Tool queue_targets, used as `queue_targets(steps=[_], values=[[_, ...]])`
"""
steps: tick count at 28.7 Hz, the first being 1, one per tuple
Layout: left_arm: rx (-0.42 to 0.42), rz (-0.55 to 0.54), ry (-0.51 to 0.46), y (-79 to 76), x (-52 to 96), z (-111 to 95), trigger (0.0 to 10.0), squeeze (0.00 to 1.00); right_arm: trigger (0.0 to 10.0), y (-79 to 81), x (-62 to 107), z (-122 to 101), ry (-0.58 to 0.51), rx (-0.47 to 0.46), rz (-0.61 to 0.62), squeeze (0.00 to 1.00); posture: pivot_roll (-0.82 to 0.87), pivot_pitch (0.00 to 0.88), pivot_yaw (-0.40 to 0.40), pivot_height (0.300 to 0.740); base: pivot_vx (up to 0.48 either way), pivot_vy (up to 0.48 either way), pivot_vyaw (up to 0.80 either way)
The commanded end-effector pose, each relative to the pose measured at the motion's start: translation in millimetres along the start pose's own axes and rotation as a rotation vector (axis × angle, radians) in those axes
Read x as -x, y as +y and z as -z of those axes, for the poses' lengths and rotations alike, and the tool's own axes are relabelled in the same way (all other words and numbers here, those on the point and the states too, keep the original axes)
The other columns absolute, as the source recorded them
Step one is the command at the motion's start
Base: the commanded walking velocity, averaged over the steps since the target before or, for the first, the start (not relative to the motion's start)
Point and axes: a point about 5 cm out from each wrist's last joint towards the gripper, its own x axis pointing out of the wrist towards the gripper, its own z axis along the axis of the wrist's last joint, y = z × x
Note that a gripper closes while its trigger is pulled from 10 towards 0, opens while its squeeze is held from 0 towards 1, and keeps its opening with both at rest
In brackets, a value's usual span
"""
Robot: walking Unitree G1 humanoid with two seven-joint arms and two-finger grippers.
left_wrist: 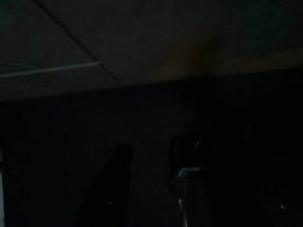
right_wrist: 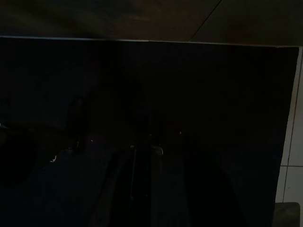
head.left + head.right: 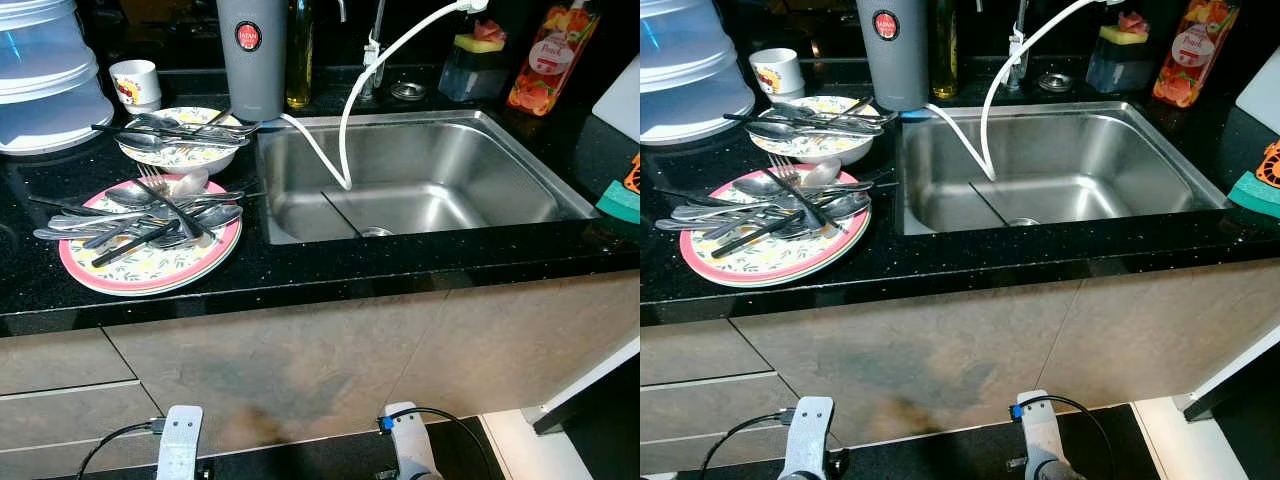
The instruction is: Kitchen organization
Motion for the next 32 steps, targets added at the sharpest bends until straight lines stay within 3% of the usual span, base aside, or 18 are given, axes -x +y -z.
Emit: queue_targets(steps=[1, 5, 9, 10, 12, 13, 14, 21, 32], values=[[0.027, -0.006, 0.038, 1.4, 1.6, 8.8, 10.0, 0.36, 10.0, -0.9, 1.0, 7.6, 0.023, -0.002, 0.003, 0.0, -0.02, 0.178, -0.006, 0.74, 0.0, 0.0, 0.0], [0.073, 0.013, 0.025, -2.5, 0.8, 5.7, 10.0, 0.31, 10.0, -0.9, 1.1, 7.9, 0.024, 0.002, 0.002, 0.0, -0.02, 0.178, -0.006, 0.74, 0.0, 0.0, 0.0], [0.086, 0.017, 0.019, -4.6, 0.9, 6.6, 10.0, 0.23, 10.0, -0.8, 1.2, 8.6, 0.025, 0.004, 0.001, 0.0, -0.02, 0.172, -0.008, 0.74, 0.0, 0.0, 0.0], [0.097, 0.027, 0.027, -5.9, 1.0, 7.7, 10.0, 0.16, 10.0, -0.7, 1.3, 9.0, 0.025, 0.006, 0.0, 0.0, -0.02, 0.17, -0.009, 0.74, 0.0, 0.0, 0.0], [0.098, 0.033, 0.032, -6.9, 1.2, 9.0, 10.0, 0.15, 10.0, -0.7, 1.3, 9.0, 0.025, 0.007, -0.001, 0.0, -0.02, 0.17, -0.009, 0.74, 0.0, 0.0, 0.0], [0.075, 0.027, 0.024, -6.3, 1.4, 8.6, 10.0, 0.05, 10.0, -0.7, 1.4, 9.3, 0.025, 0.007, -0.001, 0.0, -0.02, 0.17, -0.01, 0.74, 0.0, 0.0, 0.0], [0.044, 0.012, 0.011, -4.4, 1.9, 8.1, 10.0, 0.01, 10.0, -0.7, 1.5, 9.8, 0.025, 0.007, -0.001, 0.0, -0.02, 0.17, -0.01, 0.74, 0.0, 0.0, 0.0], [-0.004, 0.009, 0.043, 0.6, 3.7, 16.0, 10.0, 0.0, 10.0, -0.6, 1.5, 10.1, 0.026, 0.007, -0.003, 0.0, -0.02, 0.17, -0.01, 0.74, 0.0, 0.0, 0.0], [-0.003, 0.021, 0.031, -2.2, 3.7, 15.3, 10.0, 0.0, 10.0, -0.4, 1.3, 9.3, 0.027, 0.0, -0.003, 0.0, -0.01, 0.186, -0.011, 0.74, 0.0, 0.0, 0.0]])
